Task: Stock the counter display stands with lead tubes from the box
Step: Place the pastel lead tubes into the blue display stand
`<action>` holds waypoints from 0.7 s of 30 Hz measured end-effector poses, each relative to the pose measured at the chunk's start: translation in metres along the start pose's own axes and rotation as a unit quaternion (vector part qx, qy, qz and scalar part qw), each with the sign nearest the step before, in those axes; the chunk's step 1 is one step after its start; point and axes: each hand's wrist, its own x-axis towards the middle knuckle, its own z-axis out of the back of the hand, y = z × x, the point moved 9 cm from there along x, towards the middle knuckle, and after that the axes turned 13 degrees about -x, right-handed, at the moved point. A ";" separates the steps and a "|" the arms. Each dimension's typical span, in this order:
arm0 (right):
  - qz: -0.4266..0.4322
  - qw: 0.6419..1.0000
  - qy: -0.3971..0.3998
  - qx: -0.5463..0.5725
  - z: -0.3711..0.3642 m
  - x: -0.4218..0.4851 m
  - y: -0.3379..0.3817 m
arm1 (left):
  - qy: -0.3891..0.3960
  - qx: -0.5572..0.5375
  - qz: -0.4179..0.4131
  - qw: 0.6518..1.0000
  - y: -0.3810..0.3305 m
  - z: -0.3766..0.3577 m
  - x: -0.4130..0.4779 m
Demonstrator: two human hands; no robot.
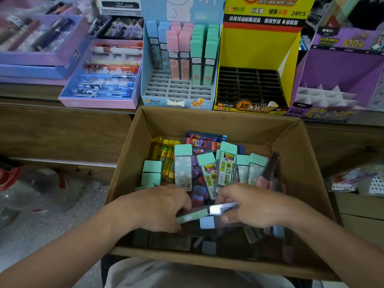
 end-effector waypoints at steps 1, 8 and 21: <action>-0.007 1.000 -0.003 0.012 0.001 0.000 -0.003 | 0.005 0.002 0.004 1.000 0.002 0.000 0.001; 0.009 0.979 -0.043 0.198 0.020 -0.005 -0.010 | 0.008 -0.078 0.024 0.997 0.018 0.012 -0.001; 0.004 0.915 -0.222 0.336 0.072 -0.010 -0.020 | -0.021 -0.320 -0.139 0.937 -0.006 0.069 -0.010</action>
